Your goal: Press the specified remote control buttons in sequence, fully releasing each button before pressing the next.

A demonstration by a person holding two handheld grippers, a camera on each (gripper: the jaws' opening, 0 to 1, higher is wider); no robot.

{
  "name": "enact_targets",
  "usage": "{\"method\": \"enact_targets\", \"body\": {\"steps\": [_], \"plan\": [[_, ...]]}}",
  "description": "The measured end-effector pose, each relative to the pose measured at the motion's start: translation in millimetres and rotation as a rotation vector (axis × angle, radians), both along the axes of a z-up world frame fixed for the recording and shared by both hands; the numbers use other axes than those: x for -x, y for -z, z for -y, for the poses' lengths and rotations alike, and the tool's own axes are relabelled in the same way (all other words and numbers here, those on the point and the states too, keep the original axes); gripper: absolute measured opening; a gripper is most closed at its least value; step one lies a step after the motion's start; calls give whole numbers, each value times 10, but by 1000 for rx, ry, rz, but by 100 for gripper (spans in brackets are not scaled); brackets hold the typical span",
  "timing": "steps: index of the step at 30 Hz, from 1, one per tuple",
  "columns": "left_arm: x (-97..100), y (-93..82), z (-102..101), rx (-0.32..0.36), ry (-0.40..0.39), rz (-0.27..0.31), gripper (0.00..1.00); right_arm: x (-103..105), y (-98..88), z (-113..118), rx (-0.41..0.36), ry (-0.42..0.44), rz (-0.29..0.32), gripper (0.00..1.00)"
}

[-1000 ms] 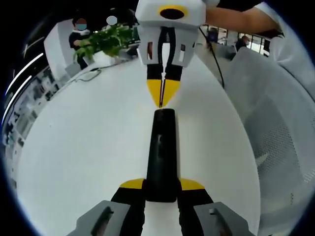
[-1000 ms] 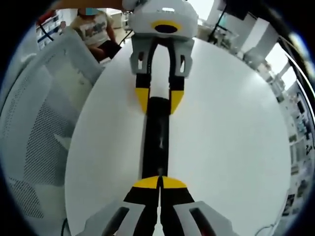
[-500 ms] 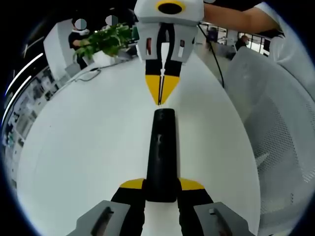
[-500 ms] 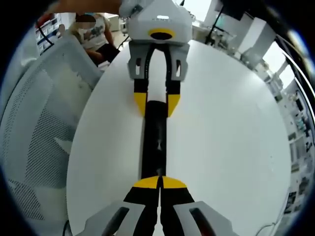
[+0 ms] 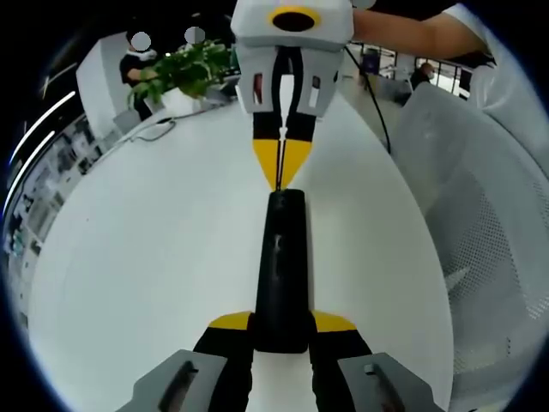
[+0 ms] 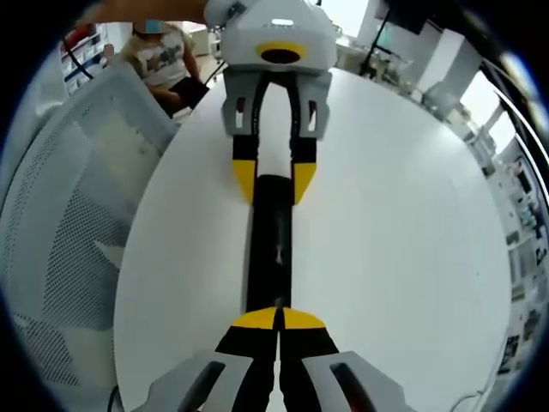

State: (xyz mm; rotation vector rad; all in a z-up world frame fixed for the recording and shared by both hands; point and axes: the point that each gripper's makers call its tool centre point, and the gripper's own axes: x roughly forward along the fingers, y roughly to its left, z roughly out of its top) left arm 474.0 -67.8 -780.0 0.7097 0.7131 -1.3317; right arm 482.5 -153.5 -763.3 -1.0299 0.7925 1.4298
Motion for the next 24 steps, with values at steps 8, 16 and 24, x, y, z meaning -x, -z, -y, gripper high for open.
{"method": "enact_targets", "body": {"steps": [8,16,24], "plan": [[-11,8,-3,-2,0,0,24,15,60,-2,5,-4,-10,0],[-6,3,-2,0,-1,-3,24,27,84,-10,5,-6,-16,0],[-6,1,-3,1,-2,-4,24,33,98,-21,3,-10,-22,0]]}}
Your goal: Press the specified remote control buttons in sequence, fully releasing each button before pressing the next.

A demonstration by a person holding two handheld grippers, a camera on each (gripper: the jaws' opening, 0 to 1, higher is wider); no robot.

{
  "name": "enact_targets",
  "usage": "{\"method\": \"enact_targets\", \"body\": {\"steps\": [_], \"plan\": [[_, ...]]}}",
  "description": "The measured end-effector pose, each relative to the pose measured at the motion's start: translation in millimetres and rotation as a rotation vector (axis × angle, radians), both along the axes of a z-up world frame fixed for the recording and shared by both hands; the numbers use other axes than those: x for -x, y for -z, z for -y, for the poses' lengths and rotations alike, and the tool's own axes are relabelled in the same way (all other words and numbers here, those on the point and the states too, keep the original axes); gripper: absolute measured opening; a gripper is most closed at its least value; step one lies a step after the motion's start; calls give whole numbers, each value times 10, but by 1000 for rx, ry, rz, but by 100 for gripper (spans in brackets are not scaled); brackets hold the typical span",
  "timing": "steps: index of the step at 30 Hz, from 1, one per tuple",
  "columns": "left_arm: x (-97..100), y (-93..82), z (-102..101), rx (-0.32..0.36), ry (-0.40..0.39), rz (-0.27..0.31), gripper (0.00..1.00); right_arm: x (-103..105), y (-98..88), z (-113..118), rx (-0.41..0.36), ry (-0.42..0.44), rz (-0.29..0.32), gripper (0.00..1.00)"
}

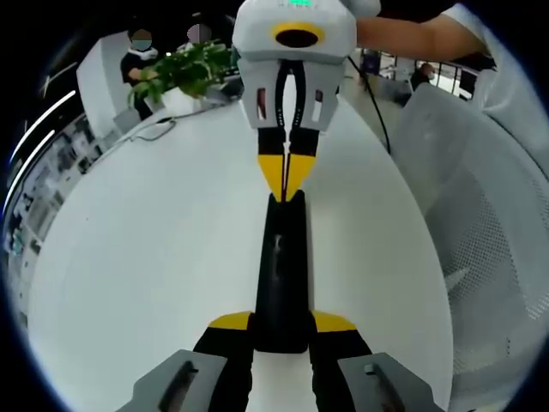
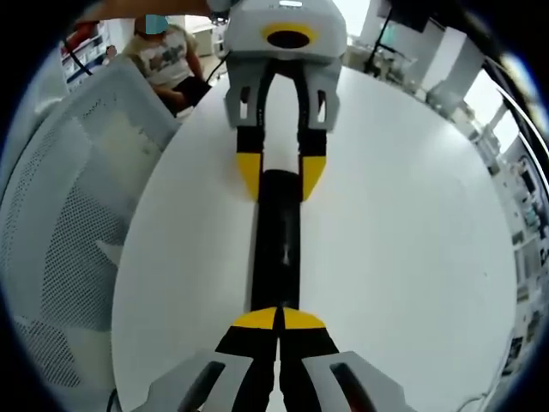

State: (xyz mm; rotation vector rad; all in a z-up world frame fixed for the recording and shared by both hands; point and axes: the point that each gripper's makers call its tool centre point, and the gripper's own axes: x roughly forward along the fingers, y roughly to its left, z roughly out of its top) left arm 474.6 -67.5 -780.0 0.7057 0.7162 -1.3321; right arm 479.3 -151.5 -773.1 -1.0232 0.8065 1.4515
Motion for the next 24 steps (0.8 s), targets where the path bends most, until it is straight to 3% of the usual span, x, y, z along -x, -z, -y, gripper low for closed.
{"method": "enact_targets", "body": {"steps": [18,24], "plan": [[-10,6,-6,19,-6,-6,24,-4,14,0,9,-9,-3,0],[-5,1,-4,15,-8,-5,24,2,23,-6,50,-40,21,0]]}}
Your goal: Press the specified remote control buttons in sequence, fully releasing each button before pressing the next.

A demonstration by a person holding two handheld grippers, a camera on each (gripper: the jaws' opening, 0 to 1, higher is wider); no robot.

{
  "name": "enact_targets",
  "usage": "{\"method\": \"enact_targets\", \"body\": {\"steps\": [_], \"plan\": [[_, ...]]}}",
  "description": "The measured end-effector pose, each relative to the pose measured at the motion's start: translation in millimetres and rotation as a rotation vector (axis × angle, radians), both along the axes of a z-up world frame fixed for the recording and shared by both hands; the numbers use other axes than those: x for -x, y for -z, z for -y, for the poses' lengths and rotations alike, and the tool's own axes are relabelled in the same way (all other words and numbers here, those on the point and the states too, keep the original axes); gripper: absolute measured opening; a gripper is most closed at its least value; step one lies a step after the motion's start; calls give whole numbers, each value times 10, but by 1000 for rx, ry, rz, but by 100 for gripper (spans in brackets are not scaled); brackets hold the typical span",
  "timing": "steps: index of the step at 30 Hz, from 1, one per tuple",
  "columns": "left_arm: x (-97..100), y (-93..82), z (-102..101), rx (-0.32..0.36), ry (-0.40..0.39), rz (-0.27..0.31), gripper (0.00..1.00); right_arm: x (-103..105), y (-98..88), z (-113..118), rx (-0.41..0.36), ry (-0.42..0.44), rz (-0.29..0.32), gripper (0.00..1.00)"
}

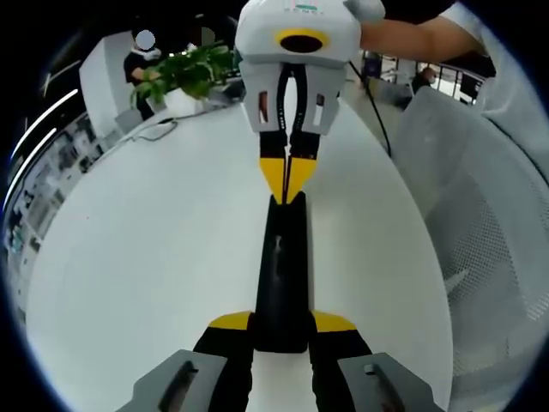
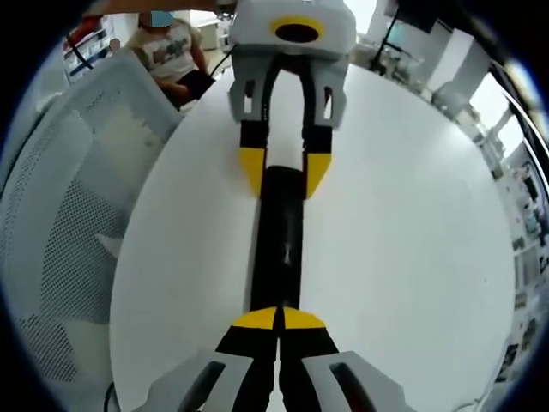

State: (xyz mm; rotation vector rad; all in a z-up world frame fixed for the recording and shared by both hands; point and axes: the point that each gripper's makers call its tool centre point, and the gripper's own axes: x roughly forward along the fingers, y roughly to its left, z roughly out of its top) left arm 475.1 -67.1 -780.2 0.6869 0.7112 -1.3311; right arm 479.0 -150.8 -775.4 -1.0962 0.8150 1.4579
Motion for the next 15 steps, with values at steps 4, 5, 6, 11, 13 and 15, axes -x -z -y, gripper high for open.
{"method": "enact_targets", "body": {"steps": [4,5,6,11,13,15], "plan": [[2,-4,1,2,0,0,24,-13,-1,9,-1,7,-7,0],[3,-5,1,2,0,0,24,-13,-2,11,-4,8,-8,0],[4,-5,1,2,1,0,24,-12,-1,10,-6,10,-9,0],[-3,-2,0,3,2,-1,24,-11,2,9,-6,16,-7,0],[-4,0,-1,3,2,-1,24,-13,-1,10,-17,25,-10,0],[-9,3,-2,3,2,-1,24,-16,-4,11,-34,36,-15,0]]}}
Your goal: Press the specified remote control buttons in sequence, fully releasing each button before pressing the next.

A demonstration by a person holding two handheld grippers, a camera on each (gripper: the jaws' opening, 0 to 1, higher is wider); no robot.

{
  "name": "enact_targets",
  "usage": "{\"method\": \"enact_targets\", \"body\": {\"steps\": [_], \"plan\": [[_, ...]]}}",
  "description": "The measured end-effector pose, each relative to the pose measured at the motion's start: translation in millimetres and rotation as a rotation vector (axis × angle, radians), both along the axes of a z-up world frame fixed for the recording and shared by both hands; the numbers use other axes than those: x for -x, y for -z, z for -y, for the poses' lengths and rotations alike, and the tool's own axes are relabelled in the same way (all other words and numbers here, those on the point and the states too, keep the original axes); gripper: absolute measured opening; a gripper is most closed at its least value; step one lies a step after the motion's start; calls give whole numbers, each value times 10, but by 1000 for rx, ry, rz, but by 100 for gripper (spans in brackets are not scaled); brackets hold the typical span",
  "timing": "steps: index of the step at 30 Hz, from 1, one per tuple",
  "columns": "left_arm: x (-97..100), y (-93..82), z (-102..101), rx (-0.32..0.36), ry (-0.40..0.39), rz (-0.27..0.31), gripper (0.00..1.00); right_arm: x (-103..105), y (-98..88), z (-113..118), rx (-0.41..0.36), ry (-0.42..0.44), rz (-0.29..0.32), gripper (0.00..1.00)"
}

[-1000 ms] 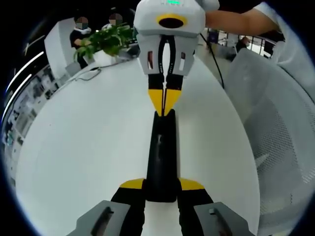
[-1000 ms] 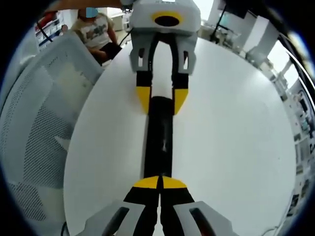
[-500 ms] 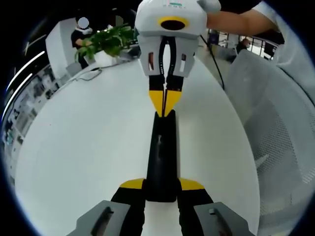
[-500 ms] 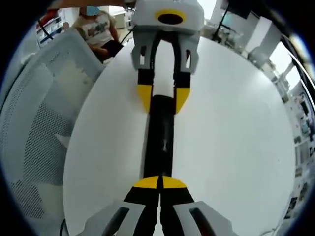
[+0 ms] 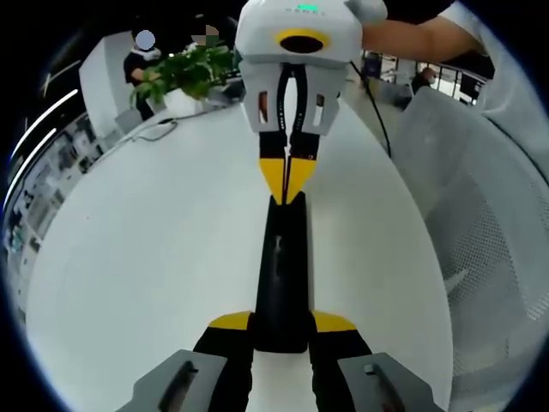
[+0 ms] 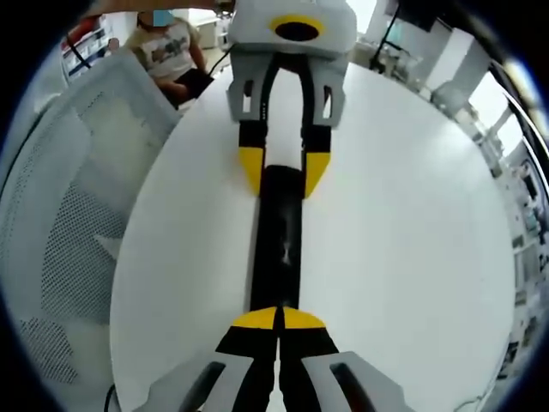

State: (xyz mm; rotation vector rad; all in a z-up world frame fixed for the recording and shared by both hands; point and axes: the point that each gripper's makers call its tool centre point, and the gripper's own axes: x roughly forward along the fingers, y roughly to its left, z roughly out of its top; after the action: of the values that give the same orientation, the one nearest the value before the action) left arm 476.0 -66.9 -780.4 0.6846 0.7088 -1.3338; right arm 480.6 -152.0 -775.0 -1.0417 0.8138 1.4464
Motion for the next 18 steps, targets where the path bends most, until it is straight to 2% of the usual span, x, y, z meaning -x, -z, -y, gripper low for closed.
{"method": "enact_targets", "body": {"steps": [18], "plan": [[-3,8,-5,-6,-1,2,24,-4,-8,-14,12,-27,40,0]]}}
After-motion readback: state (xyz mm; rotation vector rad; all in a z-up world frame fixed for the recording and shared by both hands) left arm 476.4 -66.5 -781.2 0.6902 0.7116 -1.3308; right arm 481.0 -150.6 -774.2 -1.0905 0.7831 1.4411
